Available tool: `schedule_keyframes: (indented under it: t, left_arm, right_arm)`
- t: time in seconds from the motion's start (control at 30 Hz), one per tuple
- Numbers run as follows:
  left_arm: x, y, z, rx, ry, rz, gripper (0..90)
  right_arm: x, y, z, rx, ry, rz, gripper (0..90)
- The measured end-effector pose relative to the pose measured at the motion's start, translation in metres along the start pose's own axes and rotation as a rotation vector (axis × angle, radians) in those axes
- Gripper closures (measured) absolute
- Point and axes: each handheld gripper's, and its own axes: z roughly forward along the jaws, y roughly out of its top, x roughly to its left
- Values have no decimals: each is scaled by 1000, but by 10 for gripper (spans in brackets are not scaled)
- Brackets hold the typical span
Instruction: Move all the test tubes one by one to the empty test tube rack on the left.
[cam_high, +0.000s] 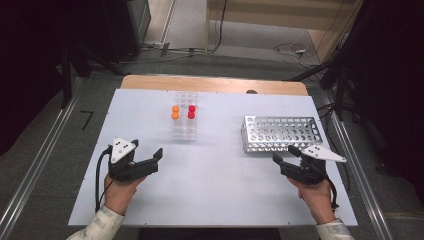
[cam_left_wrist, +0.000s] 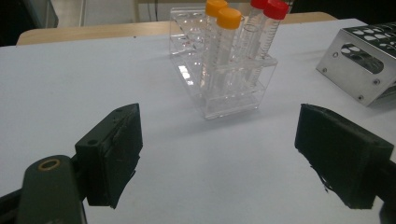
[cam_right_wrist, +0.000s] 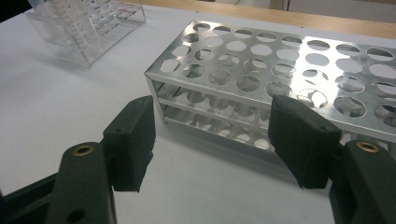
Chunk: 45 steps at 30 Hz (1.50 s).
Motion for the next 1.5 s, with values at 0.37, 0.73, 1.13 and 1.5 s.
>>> schedule_keyframes:
  t: [0.37, 0.73, 1.13, 1.5]
  left_arm:
    - [12, -5, -9, -5, 27, -24, 154]
    - [22, -11, -15, 9, 49, -36, 154]
    - [41, -20, -21, 32, 94, -68, 144]
    - [57, -31, -22, 66, 148, -89, 129]
  right_arm:
    - [-10, -6, -9, 1, -20, 20, 305]
    - [-21, -12, -17, 6, -50, 39, 292]
    - [-38, -21, -29, 7, -119, 81, 264]
    - [-55, -35, -32, 50, -190, 113, 243]
